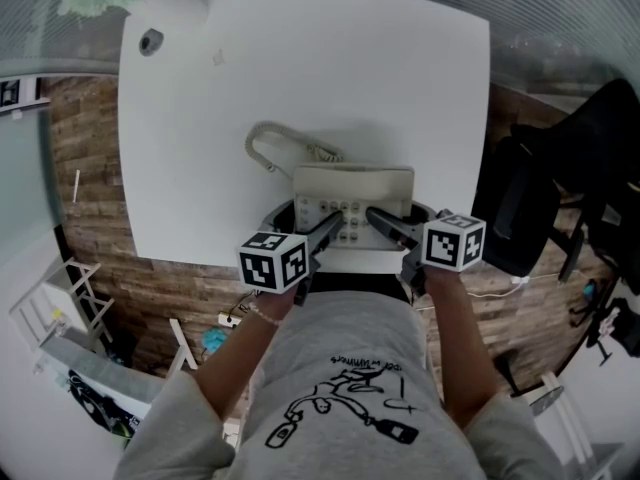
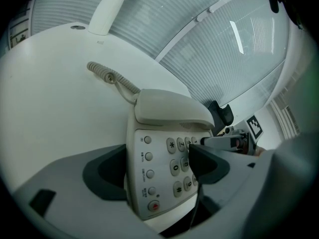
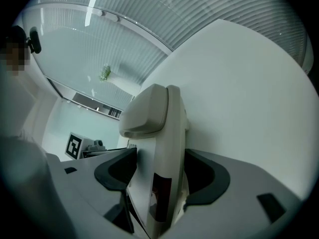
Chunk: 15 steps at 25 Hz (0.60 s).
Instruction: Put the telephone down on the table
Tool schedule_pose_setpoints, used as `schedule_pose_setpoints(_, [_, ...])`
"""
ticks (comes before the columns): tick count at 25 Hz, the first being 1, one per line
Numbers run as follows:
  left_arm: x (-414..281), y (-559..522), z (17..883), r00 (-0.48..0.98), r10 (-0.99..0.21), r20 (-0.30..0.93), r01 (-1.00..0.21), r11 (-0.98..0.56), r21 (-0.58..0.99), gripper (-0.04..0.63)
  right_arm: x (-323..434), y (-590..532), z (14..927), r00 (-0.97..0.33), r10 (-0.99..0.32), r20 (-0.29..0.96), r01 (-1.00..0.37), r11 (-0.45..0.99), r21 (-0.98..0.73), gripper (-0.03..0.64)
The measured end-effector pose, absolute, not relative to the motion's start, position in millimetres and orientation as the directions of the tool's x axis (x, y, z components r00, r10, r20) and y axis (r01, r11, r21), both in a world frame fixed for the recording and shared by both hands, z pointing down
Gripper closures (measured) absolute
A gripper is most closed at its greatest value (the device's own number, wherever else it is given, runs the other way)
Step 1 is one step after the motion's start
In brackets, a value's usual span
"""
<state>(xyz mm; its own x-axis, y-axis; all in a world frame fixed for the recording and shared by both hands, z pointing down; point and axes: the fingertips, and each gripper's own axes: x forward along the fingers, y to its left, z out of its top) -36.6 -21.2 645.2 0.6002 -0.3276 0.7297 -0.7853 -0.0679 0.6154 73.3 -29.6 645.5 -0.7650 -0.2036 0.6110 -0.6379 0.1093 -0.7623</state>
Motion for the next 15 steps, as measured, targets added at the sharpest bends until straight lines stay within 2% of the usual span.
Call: schedule_pose_setpoints(15, [-39.8,-20.3,647.6,0.575,-0.322,0.752,-0.806,-0.068,0.588,0.209,75.0,-29.0,644.7,-0.706,-0.241,0.666,-0.702,0.122,-0.701,0.310])
